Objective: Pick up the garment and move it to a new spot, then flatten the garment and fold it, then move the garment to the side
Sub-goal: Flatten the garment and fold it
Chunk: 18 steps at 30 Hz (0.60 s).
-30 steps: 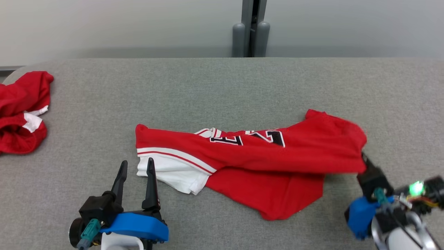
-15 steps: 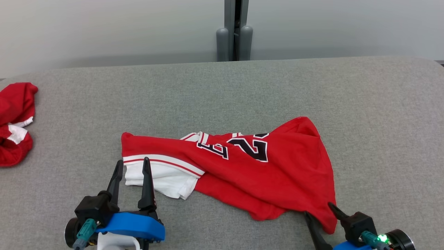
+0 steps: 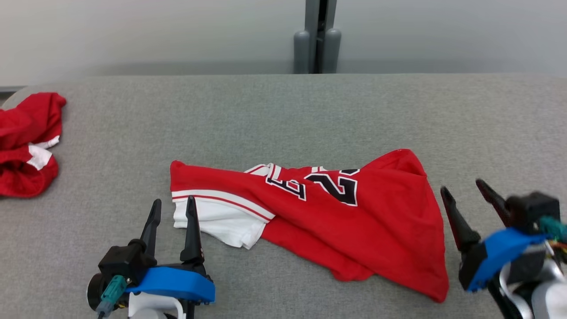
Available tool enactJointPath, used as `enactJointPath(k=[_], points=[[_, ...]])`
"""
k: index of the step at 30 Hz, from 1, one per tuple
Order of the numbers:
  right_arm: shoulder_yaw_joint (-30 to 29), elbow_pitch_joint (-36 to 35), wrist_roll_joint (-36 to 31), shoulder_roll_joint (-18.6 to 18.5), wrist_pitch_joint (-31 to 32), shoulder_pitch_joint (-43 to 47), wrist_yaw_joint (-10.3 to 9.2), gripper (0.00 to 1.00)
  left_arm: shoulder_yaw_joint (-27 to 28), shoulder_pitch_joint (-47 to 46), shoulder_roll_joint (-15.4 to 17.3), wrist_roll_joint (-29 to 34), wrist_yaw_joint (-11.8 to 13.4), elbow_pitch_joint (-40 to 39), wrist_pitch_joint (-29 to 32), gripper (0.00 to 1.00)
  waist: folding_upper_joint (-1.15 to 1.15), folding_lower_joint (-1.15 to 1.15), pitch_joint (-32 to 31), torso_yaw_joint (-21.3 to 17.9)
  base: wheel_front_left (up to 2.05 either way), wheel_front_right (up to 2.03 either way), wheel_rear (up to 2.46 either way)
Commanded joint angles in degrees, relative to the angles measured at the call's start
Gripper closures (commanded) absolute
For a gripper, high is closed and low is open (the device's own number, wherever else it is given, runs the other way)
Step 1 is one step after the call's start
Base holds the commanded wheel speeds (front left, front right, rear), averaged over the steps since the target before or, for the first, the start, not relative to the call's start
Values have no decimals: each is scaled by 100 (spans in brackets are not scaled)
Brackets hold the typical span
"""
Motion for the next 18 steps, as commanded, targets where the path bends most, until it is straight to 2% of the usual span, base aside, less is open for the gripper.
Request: enactJointPath(k=[1, 9, 12, 18], points=[[22, 228, 131, -54, 94, -335, 1, 0, 21, -113, -11, -12, 2, -15, -37, 0, 0, 0, 124, 121, 0, 0, 0], [238, 2120, 189, -527, 542, -1913, 1, 0, 7, -321, -98, -13, -76, 102, -91, 0, 0, 0, 443, 716, 0, 0, 0], [285, 2802, 370, -554, 878, -2149, 1, 0, 24, -354, -145, -2, -98, 156, -98, 0, 0, 0, 485, 941, 0, 0, 0], [324, 3486, 396, -753, 1315, -2340, 1, 0, 95, -276, -199, 28, -118, 192, -128, 0, 0, 0, 505, 1172, 0, 0, 0]])
